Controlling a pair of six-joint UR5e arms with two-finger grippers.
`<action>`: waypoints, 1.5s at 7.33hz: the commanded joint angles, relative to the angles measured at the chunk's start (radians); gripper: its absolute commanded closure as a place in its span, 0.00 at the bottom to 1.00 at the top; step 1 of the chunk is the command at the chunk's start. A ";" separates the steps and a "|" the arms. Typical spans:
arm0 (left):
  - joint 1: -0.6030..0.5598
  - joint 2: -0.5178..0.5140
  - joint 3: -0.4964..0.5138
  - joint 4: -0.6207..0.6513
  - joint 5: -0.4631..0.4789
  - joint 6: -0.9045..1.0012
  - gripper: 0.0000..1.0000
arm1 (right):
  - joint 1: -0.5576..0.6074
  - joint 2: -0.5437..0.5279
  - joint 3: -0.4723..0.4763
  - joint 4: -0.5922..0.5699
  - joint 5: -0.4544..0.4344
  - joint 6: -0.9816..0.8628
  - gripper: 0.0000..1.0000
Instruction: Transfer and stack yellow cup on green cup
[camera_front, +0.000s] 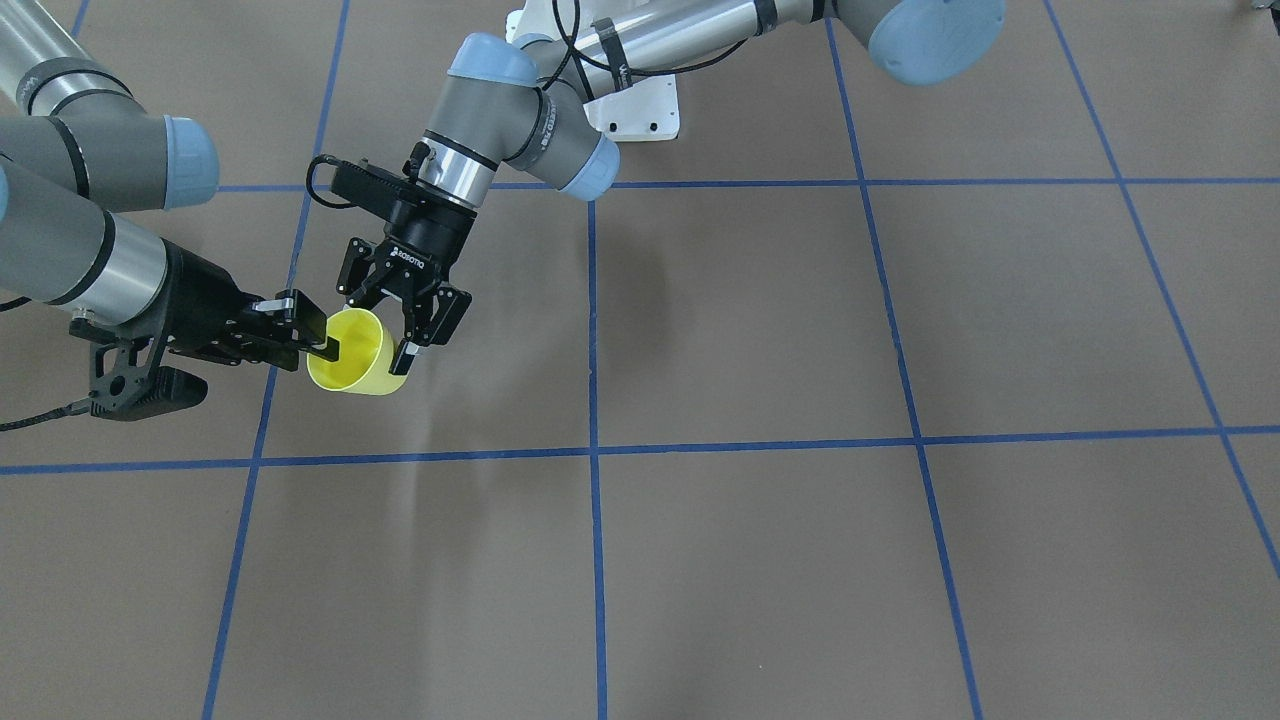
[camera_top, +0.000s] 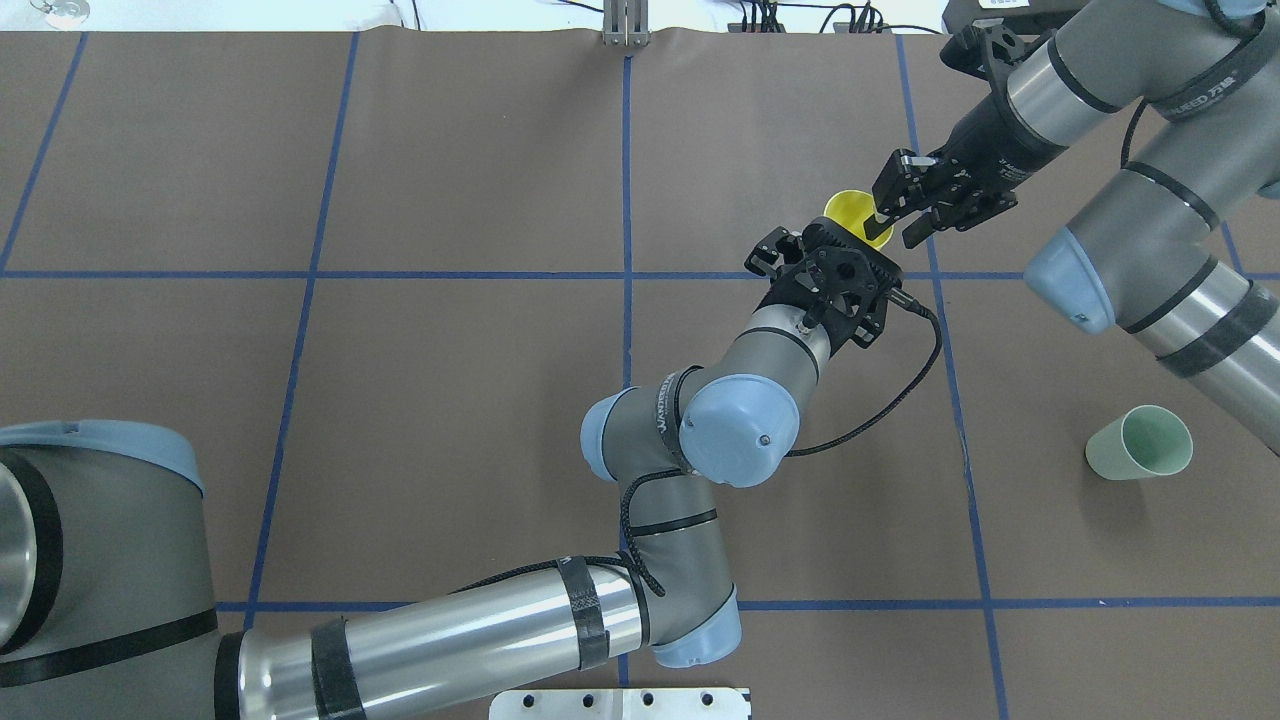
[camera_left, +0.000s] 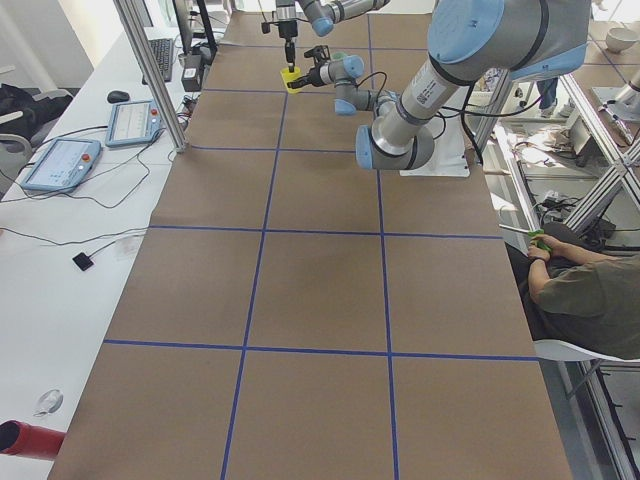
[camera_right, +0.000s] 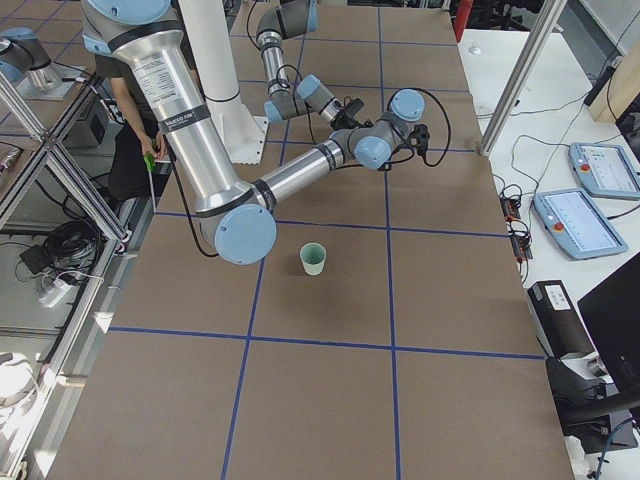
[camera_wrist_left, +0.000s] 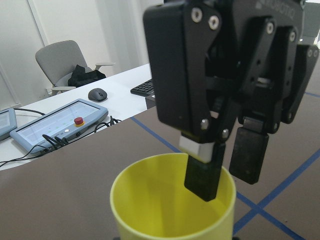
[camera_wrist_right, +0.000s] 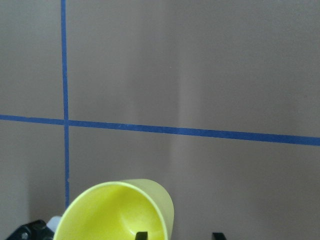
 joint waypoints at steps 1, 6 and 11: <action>0.002 0.000 0.000 -0.002 0.000 0.000 0.91 | -0.002 0.004 0.002 0.002 0.000 0.002 0.46; 0.005 0.002 -0.001 -0.012 0.003 0.001 0.91 | -0.005 0.001 0.006 0.001 0.000 0.008 0.69; 0.017 0.000 -0.007 -0.015 0.003 0.000 0.31 | -0.004 0.000 0.006 0.001 0.040 0.008 1.00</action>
